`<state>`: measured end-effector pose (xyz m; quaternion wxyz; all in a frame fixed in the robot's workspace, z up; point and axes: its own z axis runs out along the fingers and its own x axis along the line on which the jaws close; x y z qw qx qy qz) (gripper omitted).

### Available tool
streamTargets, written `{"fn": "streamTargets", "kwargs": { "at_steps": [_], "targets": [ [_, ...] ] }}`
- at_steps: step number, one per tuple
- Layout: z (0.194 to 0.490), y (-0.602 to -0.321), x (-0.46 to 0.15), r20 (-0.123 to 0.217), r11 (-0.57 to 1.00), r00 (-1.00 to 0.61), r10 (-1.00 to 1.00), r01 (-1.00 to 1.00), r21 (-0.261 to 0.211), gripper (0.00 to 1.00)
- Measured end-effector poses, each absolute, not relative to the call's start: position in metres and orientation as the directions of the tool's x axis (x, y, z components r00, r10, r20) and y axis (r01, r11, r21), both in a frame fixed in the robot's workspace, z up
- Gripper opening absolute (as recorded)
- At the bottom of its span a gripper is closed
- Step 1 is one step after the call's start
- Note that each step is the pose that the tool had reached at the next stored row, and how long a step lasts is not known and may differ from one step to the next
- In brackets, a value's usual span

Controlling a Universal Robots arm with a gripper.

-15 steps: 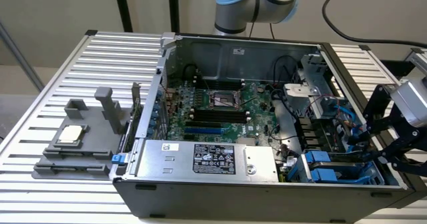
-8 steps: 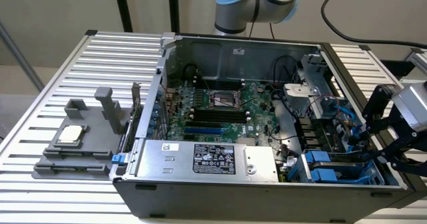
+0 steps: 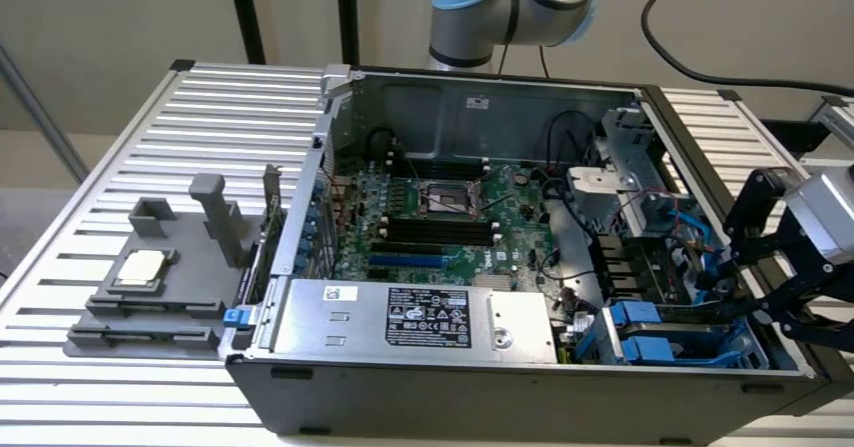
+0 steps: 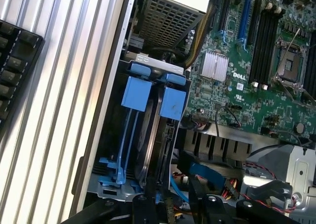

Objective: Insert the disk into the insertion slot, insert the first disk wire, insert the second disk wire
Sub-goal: 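Insert the first disk wire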

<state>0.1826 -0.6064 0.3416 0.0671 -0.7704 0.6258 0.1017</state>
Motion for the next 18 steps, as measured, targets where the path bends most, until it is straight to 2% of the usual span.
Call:
{"fn": "streamTargets", "kwargs": {
  "at_steps": [13,16,17,18],
  "targets": [
    [0.3447,-0.6108,0.1831,-0.241,-0.221,0.209,-0.948,-0.975,0.024,0.4],
    [0.3449,-0.6108,0.1831,-0.241,-0.225,0.213,-0.947,-0.974,0.024,0.37],
    [0.3449,-0.6108,0.1832,-0.241,-0.227,0.215,-0.947,-0.974,0.024,0.3],
    [0.3449,-0.6108,0.1832,-0.241,-0.228,0.216,-0.946,-0.973,0.024,0.3]
  ]
}}
